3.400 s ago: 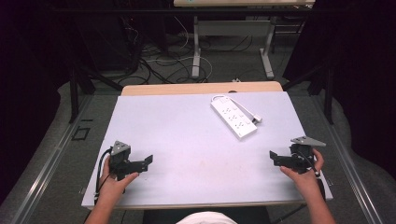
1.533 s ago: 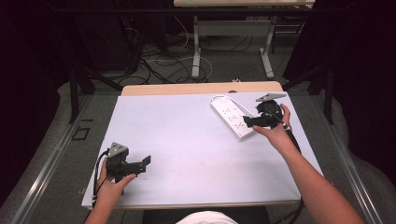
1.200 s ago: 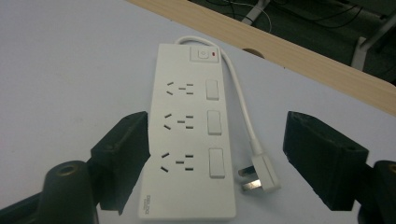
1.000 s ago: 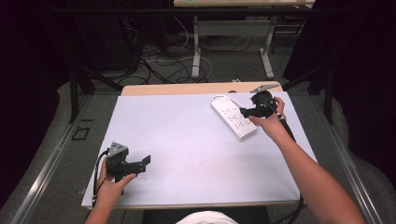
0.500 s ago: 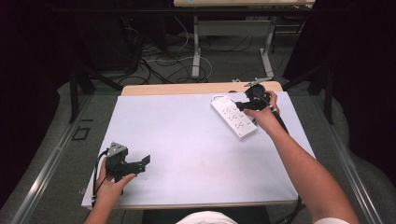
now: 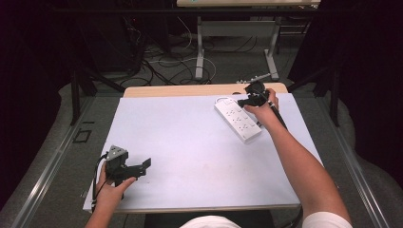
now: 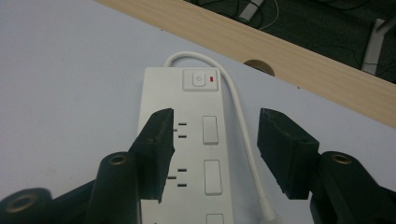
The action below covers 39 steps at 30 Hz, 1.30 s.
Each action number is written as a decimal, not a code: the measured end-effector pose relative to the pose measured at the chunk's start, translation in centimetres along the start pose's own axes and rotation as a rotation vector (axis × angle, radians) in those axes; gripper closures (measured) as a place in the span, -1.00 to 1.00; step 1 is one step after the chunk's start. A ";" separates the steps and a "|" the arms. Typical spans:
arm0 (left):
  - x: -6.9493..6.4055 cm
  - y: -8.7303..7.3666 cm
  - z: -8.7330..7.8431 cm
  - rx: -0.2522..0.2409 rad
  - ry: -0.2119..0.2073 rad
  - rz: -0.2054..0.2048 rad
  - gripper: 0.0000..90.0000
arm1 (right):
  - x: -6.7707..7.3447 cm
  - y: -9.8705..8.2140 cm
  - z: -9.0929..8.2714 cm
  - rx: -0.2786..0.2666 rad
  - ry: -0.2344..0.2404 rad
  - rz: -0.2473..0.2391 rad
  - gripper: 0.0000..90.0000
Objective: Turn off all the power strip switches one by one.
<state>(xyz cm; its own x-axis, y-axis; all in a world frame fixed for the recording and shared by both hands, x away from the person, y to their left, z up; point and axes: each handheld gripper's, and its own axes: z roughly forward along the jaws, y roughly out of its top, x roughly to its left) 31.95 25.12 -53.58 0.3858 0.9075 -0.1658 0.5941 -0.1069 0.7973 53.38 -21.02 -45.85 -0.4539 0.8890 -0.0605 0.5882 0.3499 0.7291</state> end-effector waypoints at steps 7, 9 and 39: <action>0.1 -0.1 -0.1 0.006 0.005 -0.001 -0.95 | -0.8 0.0 0.8 0.009 -0.012 0.022 0.29; 0.1 -0.1 -0.1 0.006 0.010 -0.001 -0.95 | -1.1 0.0 1.0 -0.001 -0.011 0.012 0.36; 0.7 -0.2 -0.2 0.007 0.021 -0.016 -0.94 | -1.8 2.5 3.6 0.041 0.044 0.047 1.00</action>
<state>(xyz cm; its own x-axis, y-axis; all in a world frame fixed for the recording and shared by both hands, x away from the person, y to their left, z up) 31.96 25.81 -53.75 0.3617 0.9173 -0.1663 0.6050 -0.0953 0.7905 58.11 -20.67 -46.36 -0.4533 0.8914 0.0040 0.6365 0.3205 0.7015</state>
